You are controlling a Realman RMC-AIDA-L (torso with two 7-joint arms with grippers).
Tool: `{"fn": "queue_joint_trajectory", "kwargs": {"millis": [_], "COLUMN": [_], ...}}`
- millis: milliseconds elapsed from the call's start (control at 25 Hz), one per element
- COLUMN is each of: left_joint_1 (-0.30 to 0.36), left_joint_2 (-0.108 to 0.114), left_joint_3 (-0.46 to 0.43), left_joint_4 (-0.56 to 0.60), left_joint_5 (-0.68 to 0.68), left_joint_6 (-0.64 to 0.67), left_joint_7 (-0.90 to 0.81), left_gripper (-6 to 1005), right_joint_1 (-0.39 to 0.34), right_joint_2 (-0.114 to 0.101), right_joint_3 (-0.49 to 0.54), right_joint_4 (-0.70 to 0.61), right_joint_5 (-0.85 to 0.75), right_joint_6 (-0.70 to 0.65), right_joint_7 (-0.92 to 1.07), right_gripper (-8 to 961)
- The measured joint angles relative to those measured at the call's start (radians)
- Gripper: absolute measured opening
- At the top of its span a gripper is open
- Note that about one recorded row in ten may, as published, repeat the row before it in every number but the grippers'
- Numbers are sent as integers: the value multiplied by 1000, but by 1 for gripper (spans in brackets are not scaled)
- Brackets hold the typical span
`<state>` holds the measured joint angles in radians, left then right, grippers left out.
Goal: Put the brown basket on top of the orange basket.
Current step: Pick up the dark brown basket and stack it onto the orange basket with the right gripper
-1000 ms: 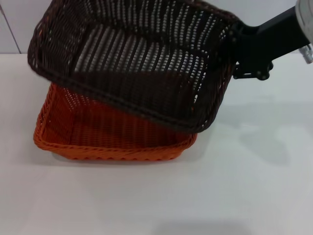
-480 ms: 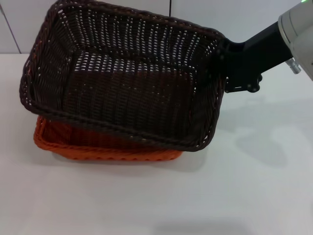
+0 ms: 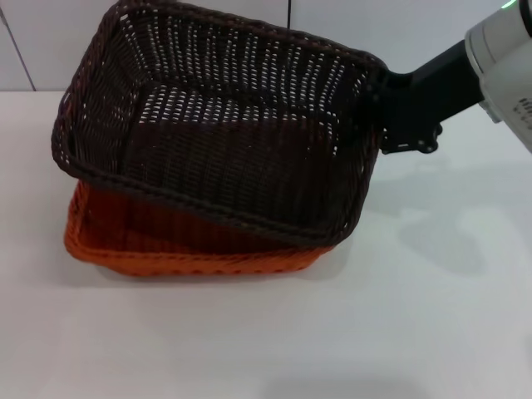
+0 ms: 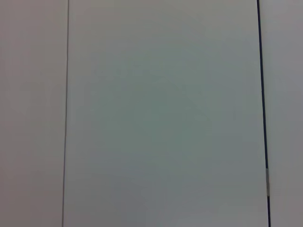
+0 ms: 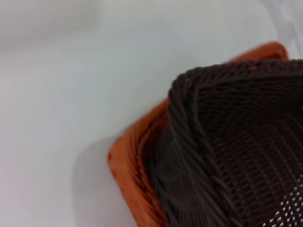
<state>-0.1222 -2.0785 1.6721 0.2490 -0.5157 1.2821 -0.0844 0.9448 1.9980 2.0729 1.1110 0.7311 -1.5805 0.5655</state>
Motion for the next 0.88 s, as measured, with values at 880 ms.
{"fn": "queue_joint_trajectory", "kwargs": {"millis": [880], "left_joint_1": [4], "left_joint_2": [0], "left_joint_3": [6], "left_joint_4": [0], "left_joint_5": [0], "left_joint_6": [-1], "left_joint_7": [-31], "left_gripper": [646], "right_joint_1": [18], "right_joint_2": [-3], "right_joint_3": [-10], "right_joint_4": [-102], "right_joint_5": [56], "right_joint_6": [92], "right_joint_7": [-54], "right_gripper": [158]}}
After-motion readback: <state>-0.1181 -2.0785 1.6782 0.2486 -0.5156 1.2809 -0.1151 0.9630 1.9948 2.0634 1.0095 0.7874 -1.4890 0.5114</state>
